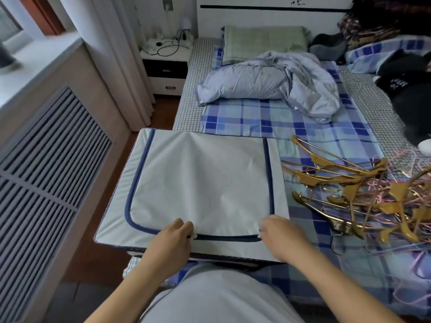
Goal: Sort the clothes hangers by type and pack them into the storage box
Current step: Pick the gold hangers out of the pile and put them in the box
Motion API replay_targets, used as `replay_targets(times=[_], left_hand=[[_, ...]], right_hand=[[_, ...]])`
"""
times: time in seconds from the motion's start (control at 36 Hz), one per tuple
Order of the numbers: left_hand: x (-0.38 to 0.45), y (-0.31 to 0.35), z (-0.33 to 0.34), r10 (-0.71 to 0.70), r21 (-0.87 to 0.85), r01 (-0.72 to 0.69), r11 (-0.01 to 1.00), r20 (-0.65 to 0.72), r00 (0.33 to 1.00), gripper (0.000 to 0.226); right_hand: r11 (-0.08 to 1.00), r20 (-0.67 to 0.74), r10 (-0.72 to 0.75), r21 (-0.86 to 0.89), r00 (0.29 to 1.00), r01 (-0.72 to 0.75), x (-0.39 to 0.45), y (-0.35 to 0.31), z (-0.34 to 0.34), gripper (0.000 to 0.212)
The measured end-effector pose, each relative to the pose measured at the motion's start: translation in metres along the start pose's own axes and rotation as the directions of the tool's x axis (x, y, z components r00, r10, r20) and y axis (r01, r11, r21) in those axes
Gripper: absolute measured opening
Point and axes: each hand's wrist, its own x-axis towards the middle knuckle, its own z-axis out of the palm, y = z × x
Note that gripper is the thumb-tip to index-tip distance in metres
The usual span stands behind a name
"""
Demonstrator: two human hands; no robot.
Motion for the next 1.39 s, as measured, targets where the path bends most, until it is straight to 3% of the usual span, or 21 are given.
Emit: replay_targets(times=[0.06, 0.22, 0.36, 0.47, 0.56, 0.72, 0.92, 1.0, 1.06, 1.17, 1.28, 1.39], left_hand=[[0.004, 0.01, -0.001, -0.035, 0.009, 0.035, 0.999, 0.036, 0.999, 0.01], [0.017, 0.016, -0.003, -0.101, 0.111, 0.082, 0.99, 0.18, 0.978, 0.033], [0.028, 0.013, -0.007, -0.044, 0.115, 0.019, 0.993, 0.212, 0.976, 0.024], [0.031, 0.011, -0.003, -0.017, 0.133, -0.014, 0.991, 0.224, 0.974, 0.021], [0.031, 0.007, -0.003, -0.053, 0.126, 0.023, 0.992, 0.244, 0.968, 0.021], [0.025, 0.011, -0.003, -0.113, 0.119, 0.088, 0.989, 0.224, 0.968, 0.019], [0.021, 0.021, -0.007, -0.163, 0.088, 0.148, 0.985, 0.192, 0.968, 0.017], [0.023, 0.024, -0.01, -0.182, 0.093, 0.167, 0.982, 0.177, 0.967, 0.013], [0.022, 0.025, -0.007, -0.203, 0.099, 0.189, 0.977, 0.169, 0.964, 0.01], [0.011, 0.023, 0.007, -0.234, 0.092, 0.232, 0.968, 0.012, 0.972, 0.026], [0.008, 0.022, 0.007, -0.211, 0.098, 0.215, 0.972, -0.049, 0.976, 0.022], [0.009, 0.037, 0.006, -0.384, 0.163, 0.375, 0.913, 0.027, 0.923, 0.021]], right_hand=[[1.0, 0.021, -0.031, 0.002, 0.999, 0.031, -0.001, 0.02, -0.004, 0.02], [0.943, 0.048, -0.275, -0.181, 0.96, 0.279, -0.003, 0.013, -0.002, 0.015], [0.958, 0.004, -0.174, -0.23, 0.985, 0.171, 0.021, 0.036, -0.033, 0.02], [0.929, -0.049, -0.211, -0.32, 0.976, 0.185, 0.088, 0.055, -0.056, 0.014], [0.902, -0.099, -0.27, -0.373, 0.958, 0.216, 0.139, 0.059, -0.072, 0.019], [0.896, -0.26, -0.309, -0.404, 0.915, 0.187, 0.212, 0.079, -0.12, 0.004], [0.926, -0.315, -0.156, -0.377, 0.936, 0.027, 0.267, 0.08, -0.151, 0.013], [0.953, -0.381, -0.083, -0.3, 0.921, -0.039, 0.265, 0.066, -0.144, 0.025], [0.989, -0.463, -0.024, -0.141, 0.886, -0.047, 0.248, 0.05, -0.132, 0.03], [0.976, -0.557, -0.009, 0.174, 0.83, 0.127, 0.178, 0.016, -0.084, 0.018], [0.916, -0.403, 0.04, 0.38, 0.914, 0.127, 0.107, -0.009, -0.025, 0.02], [0.914, -0.267, -0.062, 0.372, 0.962, 0.163, 0.058, -0.029, 0.012, 0.028]])
